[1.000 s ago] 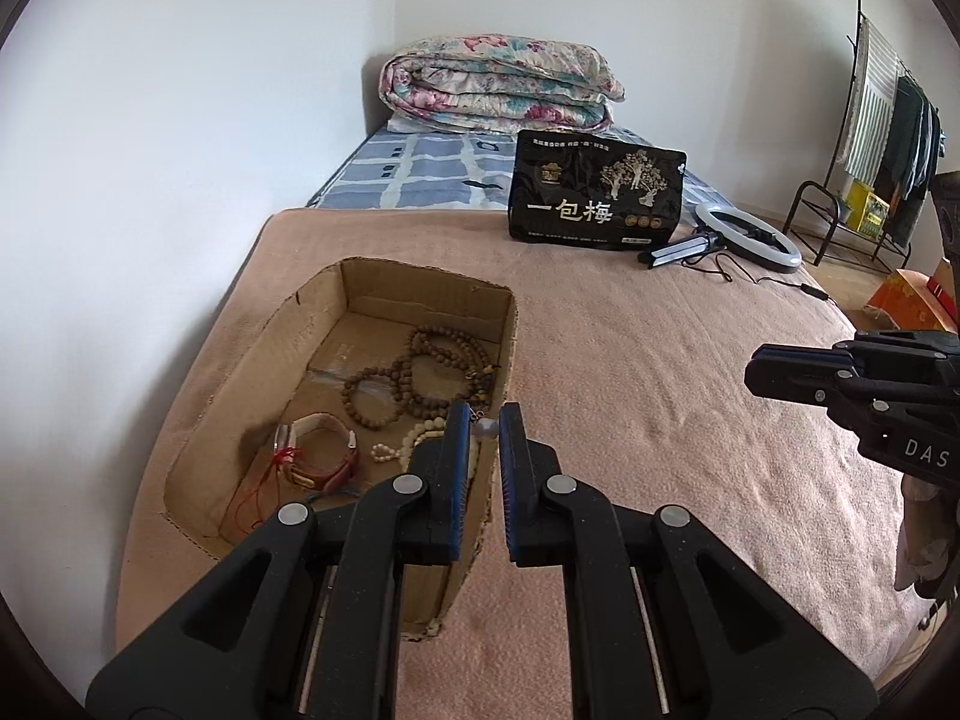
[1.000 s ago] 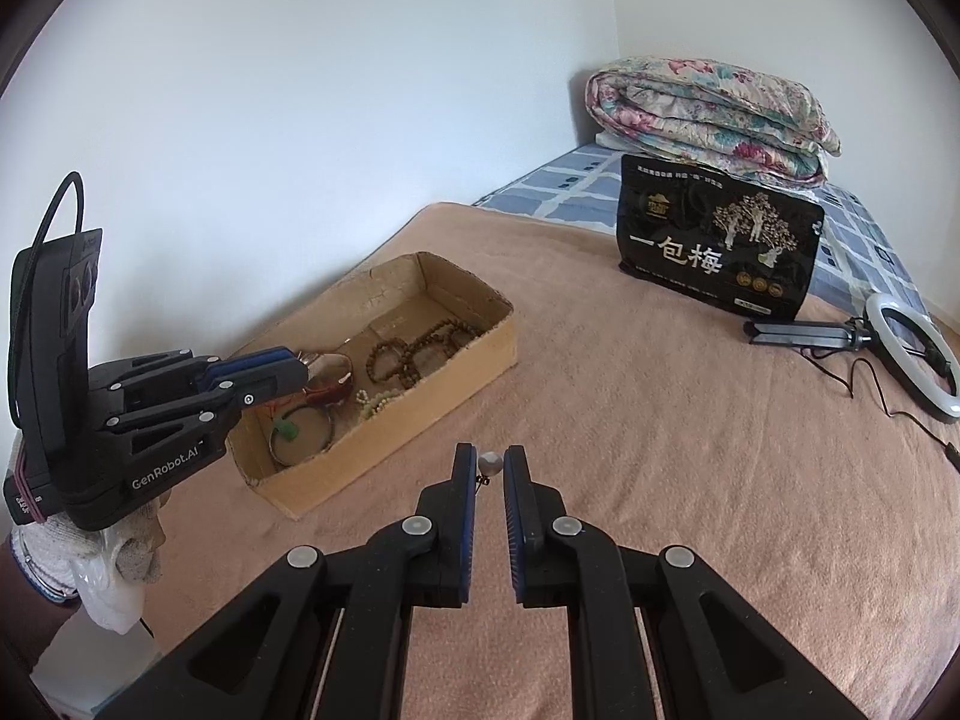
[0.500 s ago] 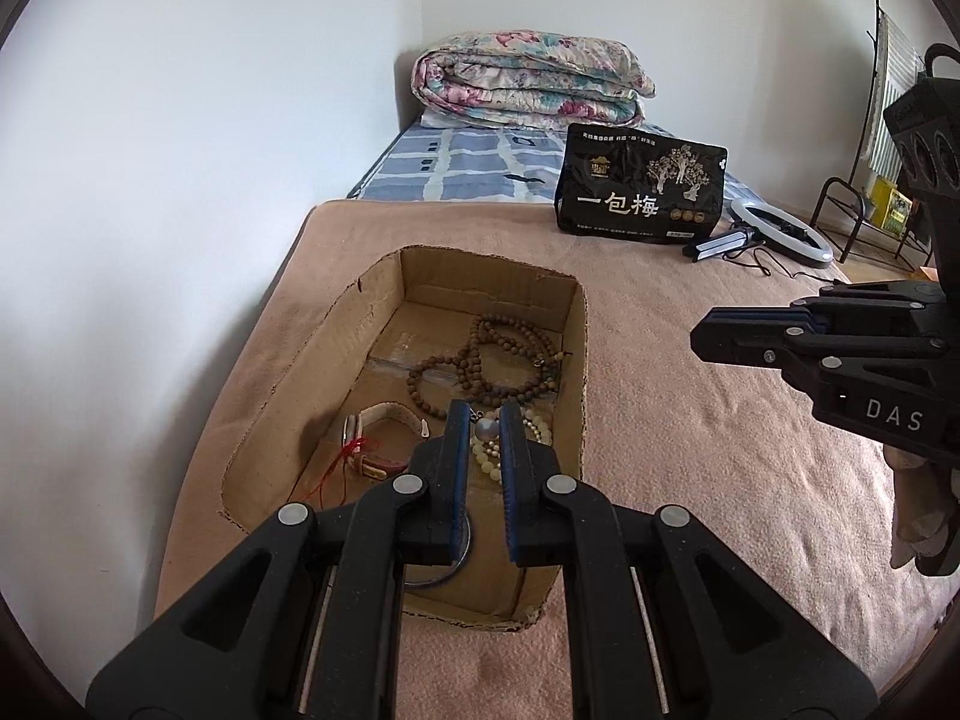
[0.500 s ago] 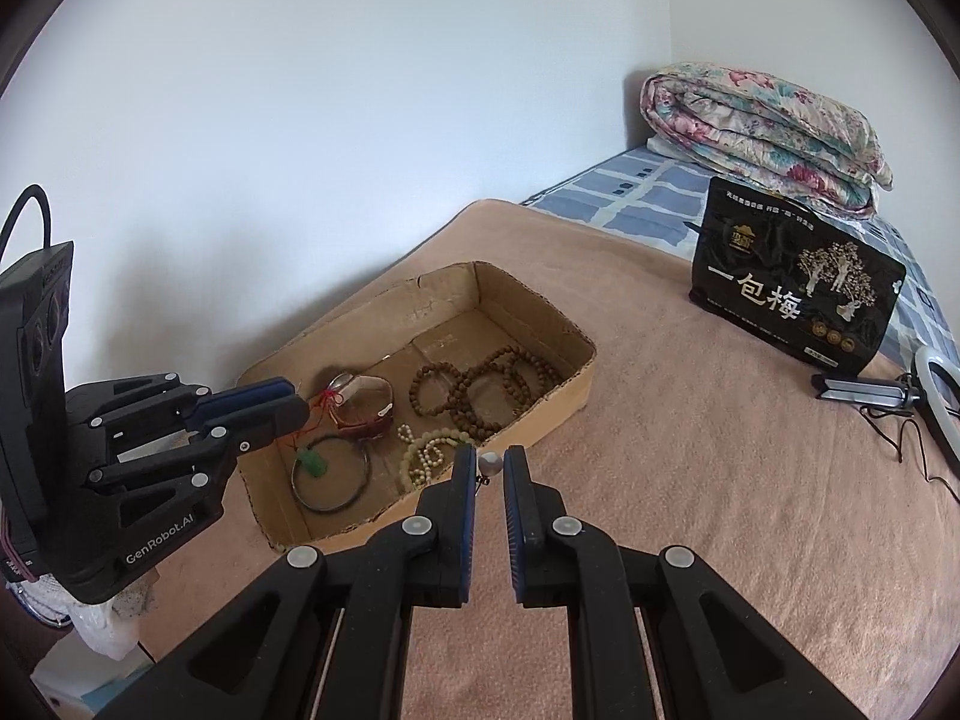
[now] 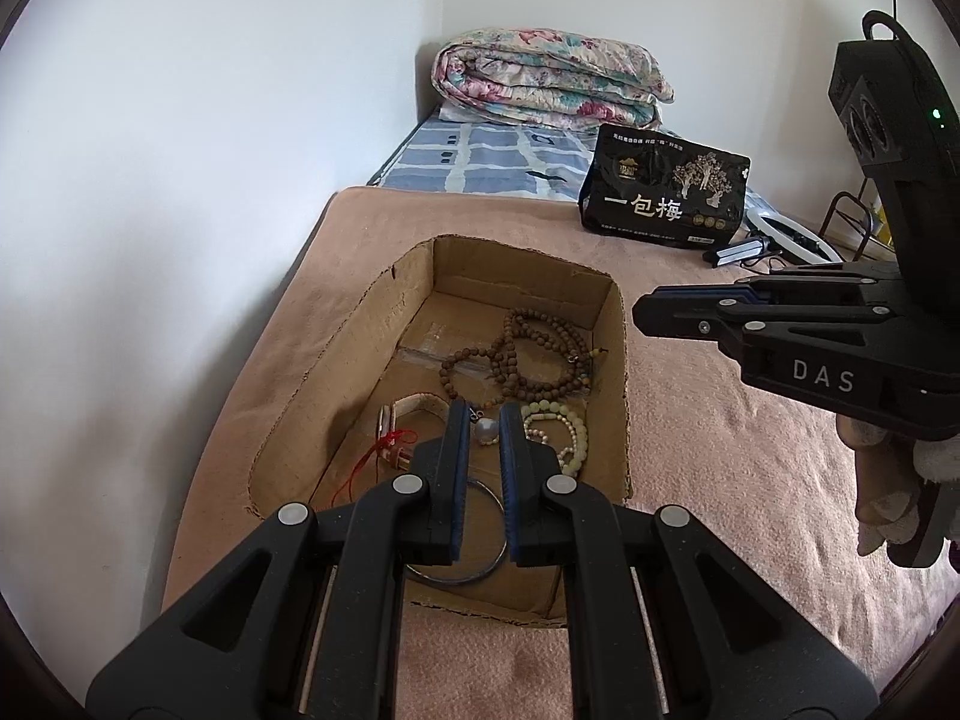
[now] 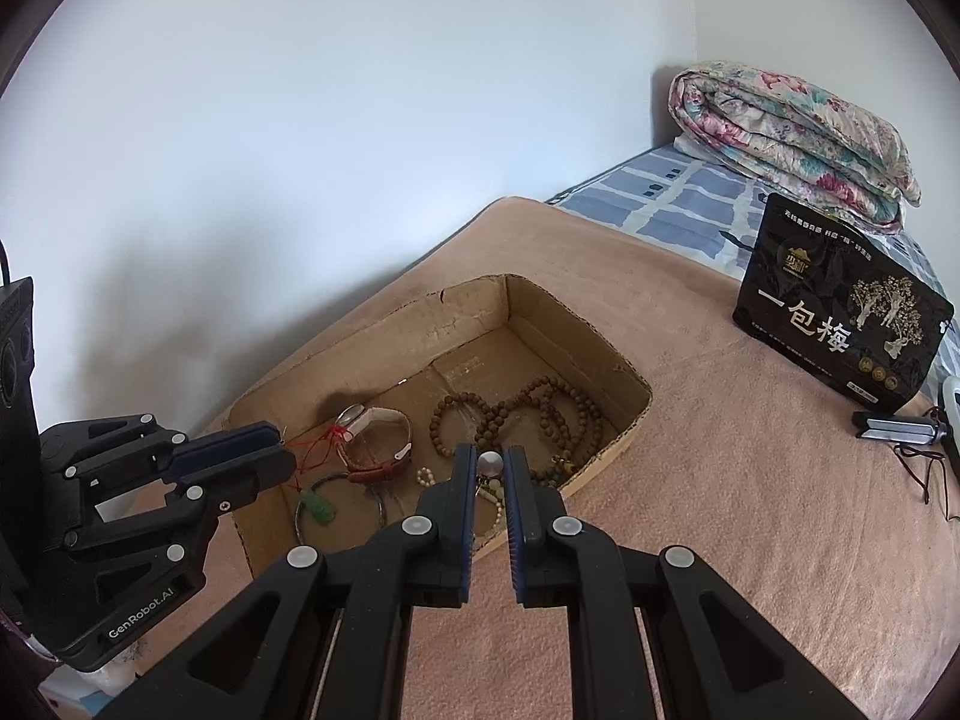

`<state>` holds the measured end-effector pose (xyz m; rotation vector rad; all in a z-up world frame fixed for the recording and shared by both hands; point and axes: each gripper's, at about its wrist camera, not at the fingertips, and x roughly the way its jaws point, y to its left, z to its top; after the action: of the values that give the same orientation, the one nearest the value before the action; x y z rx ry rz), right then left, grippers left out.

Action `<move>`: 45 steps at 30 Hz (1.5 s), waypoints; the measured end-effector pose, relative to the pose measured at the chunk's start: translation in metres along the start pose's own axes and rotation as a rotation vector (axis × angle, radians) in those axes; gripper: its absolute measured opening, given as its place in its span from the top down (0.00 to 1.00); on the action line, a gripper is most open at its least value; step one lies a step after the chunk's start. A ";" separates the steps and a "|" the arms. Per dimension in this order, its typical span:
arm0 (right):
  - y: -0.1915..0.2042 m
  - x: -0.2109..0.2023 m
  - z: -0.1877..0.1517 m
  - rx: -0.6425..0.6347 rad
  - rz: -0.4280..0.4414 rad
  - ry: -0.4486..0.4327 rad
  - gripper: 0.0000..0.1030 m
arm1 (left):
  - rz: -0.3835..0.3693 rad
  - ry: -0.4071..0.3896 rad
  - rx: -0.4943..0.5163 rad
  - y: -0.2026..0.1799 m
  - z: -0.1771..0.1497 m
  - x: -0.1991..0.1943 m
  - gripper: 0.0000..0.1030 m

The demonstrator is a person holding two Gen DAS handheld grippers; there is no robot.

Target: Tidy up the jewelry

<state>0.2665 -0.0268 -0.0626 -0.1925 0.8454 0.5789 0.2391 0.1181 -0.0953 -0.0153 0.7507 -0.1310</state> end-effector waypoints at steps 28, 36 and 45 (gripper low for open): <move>0.008 -0.003 0.015 0.033 -0.070 -0.069 0.04 | 0.041 -0.041 -0.020 0.010 -0.005 -0.010 0.37; 0.012 -0.023 0.012 0.036 -0.079 -0.084 0.04 | 0.045 -0.056 -0.031 0.006 -0.004 -0.030 0.37; 0.016 -0.065 0.005 0.037 -0.122 -0.112 0.00 | 0.066 -0.100 -0.020 -0.009 -0.002 -0.072 0.37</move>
<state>0.2267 -0.0377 -0.0099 -0.1750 0.7297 0.4553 0.1848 0.1181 -0.0478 -0.0157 0.6515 -0.0592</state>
